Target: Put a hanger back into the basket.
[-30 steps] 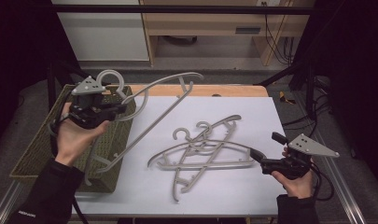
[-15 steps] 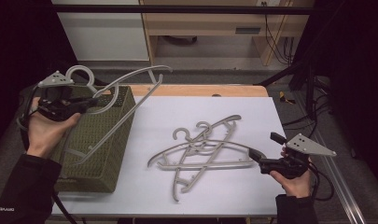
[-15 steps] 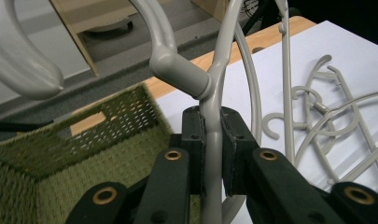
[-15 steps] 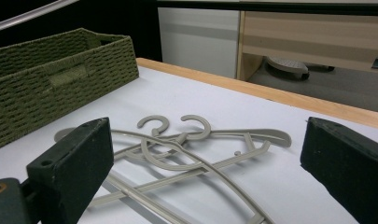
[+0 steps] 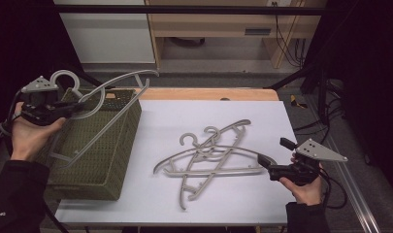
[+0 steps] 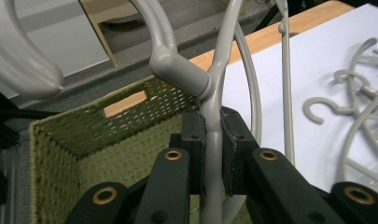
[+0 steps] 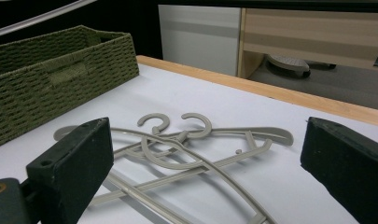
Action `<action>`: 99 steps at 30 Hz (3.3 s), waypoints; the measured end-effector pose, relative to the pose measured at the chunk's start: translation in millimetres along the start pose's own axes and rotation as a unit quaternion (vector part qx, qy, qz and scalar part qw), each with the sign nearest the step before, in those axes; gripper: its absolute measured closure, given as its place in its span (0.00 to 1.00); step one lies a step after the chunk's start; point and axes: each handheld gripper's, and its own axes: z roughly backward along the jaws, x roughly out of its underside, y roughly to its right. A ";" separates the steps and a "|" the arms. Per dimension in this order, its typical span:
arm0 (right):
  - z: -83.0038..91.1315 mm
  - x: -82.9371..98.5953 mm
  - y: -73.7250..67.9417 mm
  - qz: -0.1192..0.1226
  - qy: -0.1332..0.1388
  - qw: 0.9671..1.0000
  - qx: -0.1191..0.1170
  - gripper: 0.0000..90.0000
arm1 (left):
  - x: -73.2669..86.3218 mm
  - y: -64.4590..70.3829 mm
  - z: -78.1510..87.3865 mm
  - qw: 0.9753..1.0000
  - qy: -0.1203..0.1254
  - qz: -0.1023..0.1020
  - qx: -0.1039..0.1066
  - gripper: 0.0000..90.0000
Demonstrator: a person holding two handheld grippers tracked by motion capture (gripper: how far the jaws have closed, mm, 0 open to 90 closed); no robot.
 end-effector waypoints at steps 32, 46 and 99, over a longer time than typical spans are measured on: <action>-5.1 1.7 1.4 -0.001 -0.009 1.000 0.004 0.03 | 26.2 -47.2 -17.6 0.997 -0.025 -0.025 -0.065 0.91; -7.1 1.9 0.0 0.000 -0.011 1.000 0.002 0.03 | 53.6 -55.2 -25.9 0.995 -0.042 -0.037 -0.079 0.90; -3.5 0.8 -1.3 -0.002 -0.004 1.000 -0.001 0.03 | 70.5 47.8 -4.7 0.995 0.093 0.034 0.027 0.44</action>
